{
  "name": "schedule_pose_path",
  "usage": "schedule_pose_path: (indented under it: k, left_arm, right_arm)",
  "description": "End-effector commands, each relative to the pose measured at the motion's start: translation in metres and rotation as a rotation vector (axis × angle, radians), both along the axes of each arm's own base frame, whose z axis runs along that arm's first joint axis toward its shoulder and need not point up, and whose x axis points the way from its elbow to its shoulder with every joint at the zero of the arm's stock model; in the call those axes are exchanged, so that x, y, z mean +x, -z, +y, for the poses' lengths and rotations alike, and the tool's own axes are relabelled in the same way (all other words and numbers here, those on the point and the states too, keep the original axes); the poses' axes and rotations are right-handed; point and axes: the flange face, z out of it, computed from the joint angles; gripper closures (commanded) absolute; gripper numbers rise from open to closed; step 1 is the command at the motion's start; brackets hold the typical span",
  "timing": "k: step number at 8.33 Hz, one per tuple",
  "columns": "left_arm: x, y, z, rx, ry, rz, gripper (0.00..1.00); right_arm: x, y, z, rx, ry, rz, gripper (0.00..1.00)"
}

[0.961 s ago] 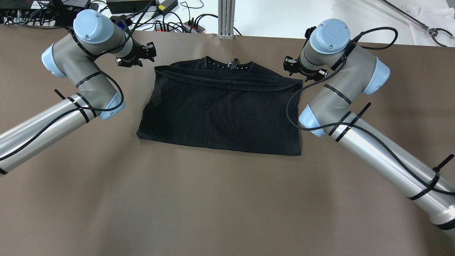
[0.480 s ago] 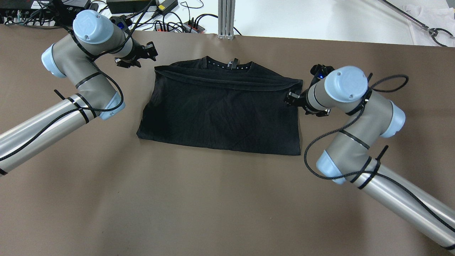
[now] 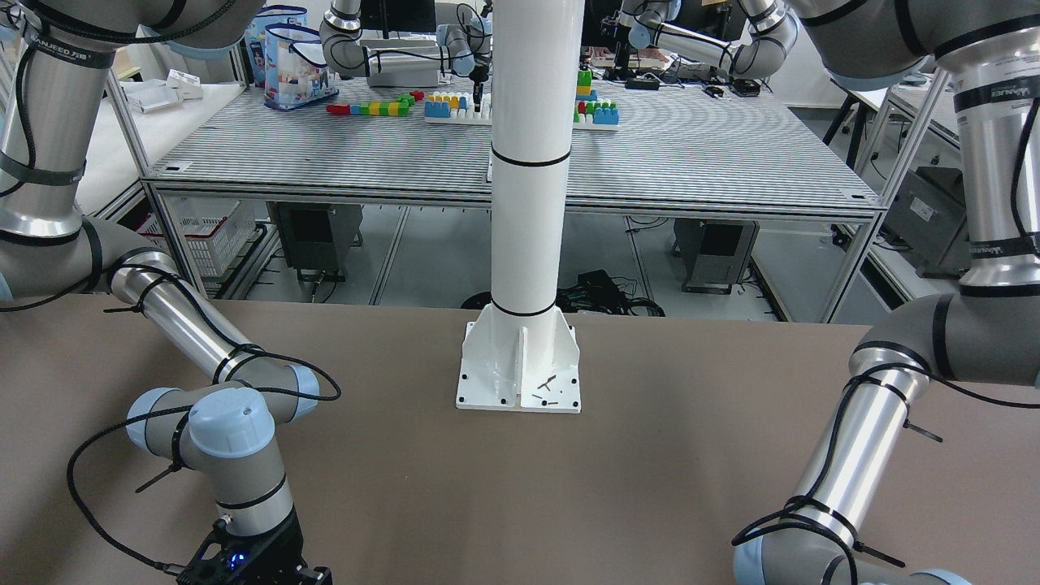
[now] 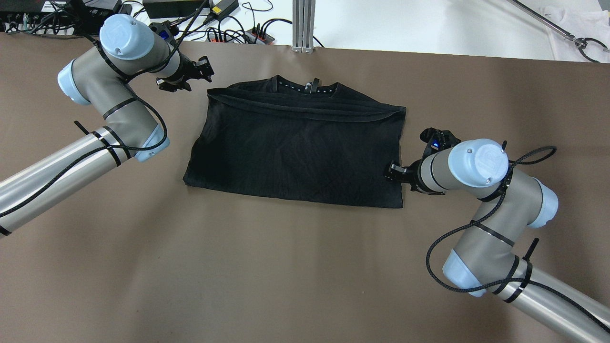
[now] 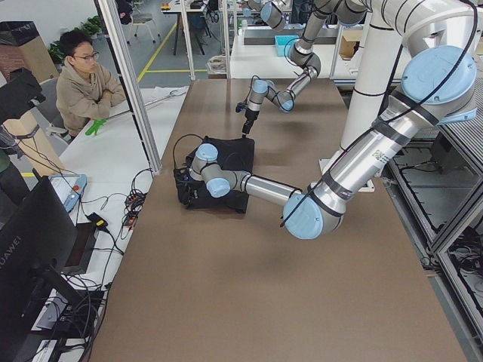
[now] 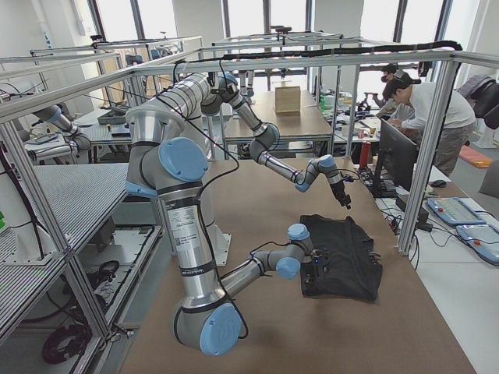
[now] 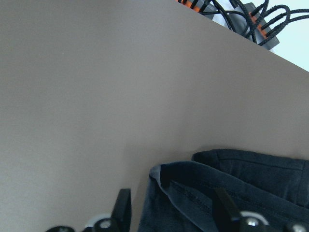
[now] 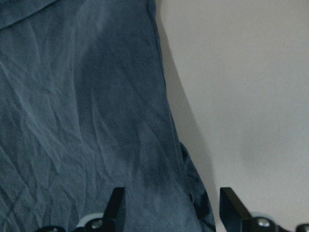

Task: Fold clothes
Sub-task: 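Move the right gripper to the folded shirt's corner nearest it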

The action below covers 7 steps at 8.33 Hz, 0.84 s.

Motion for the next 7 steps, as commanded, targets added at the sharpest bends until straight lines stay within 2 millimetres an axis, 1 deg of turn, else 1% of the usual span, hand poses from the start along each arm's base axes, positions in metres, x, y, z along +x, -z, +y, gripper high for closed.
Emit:
schedule_pose_path:
  k: [1, 2, 3, 4, 5, 6, 7]
  left_arm:
    - [0.0017, 0.0050, 0.0009, 0.002, 0.001, 0.007, 0.34]
    - [0.0012, 0.0093, 0.0013, 0.009, 0.002, 0.011, 0.34]
    - [0.0010, 0.0109, 0.0017, 0.011, 0.003, 0.013, 0.34]
    - [0.0011, 0.0121, 0.0015, 0.012, 0.003, 0.014, 0.34]
    - [-0.0001, 0.0109, 0.0011, 0.012, 0.003, 0.012, 0.34]
    - [0.0010, 0.0109, 0.0017, 0.012, 0.002, 0.012, 0.34]
    - [-0.0001, 0.0109, 0.0011, 0.012, 0.003, 0.012, 0.34]
  right_arm:
    - [-0.0335, -0.0274, 0.0279, -0.045, 0.014, 0.035, 0.28]
    - [-0.0346, -0.0283, 0.0274, -0.038, 0.013, 0.042, 0.30]
    - [-0.0349, -0.0332, 0.0272, -0.040, 0.016, 0.050, 0.30]
    - [-0.0356, -0.0321, 0.0264, -0.043, 0.011, 0.048, 0.37]
    - [-0.0362, -0.0302, 0.0260, -0.044, 0.008, 0.044, 0.67]
    - [-0.0362, -0.0301, 0.0260, -0.047, 0.006, 0.043, 0.93]
    - [-0.0366, -0.0274, 0.0259, -0.058, -0.004, 0.034, 1.00]
